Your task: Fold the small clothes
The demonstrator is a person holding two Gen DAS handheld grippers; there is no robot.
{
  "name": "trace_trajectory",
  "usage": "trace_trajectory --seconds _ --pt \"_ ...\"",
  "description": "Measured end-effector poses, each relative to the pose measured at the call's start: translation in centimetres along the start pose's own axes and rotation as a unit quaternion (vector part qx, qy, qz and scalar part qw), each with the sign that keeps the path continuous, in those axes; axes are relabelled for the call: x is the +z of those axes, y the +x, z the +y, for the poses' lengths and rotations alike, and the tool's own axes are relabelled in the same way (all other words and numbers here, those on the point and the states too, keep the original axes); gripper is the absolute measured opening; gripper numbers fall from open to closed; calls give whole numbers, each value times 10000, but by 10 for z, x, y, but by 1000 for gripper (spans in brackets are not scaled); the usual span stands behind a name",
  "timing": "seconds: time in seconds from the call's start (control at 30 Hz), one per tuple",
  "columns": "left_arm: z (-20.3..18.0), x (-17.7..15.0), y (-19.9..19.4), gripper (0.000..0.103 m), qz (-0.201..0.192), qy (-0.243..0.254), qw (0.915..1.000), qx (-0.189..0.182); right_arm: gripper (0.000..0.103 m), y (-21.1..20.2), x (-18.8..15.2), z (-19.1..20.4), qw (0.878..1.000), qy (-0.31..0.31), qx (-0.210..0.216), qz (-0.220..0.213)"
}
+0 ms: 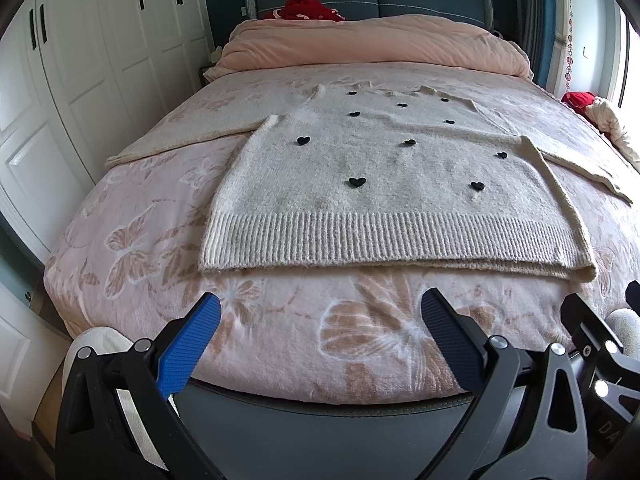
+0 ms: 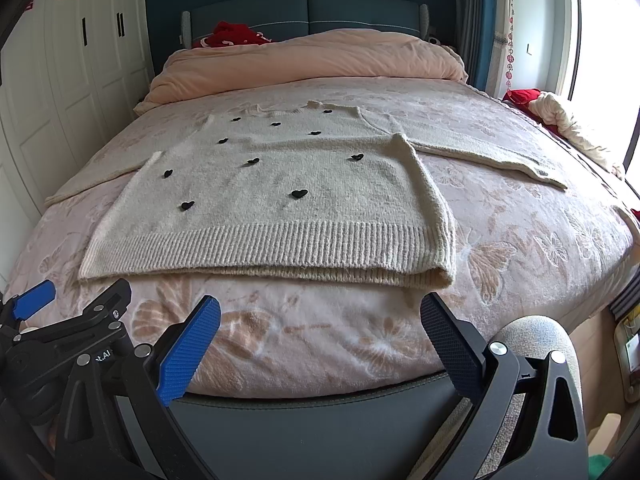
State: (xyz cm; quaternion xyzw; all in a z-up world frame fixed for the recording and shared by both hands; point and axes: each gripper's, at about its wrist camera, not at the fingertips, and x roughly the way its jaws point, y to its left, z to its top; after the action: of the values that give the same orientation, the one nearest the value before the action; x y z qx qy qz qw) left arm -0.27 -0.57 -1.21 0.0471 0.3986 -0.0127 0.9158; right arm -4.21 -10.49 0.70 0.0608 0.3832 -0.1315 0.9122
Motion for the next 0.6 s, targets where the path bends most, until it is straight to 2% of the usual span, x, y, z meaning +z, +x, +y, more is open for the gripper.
trace_trajectory --seconds 0.47,0.6 --pt "0 0 -1 98 6 13 10000 -12 98 1 -1 1 10000 6 3 18" --pt "6 -2 3 98 132 -110 9998 -115 98 8 -8 -2 9999 38 48 118"
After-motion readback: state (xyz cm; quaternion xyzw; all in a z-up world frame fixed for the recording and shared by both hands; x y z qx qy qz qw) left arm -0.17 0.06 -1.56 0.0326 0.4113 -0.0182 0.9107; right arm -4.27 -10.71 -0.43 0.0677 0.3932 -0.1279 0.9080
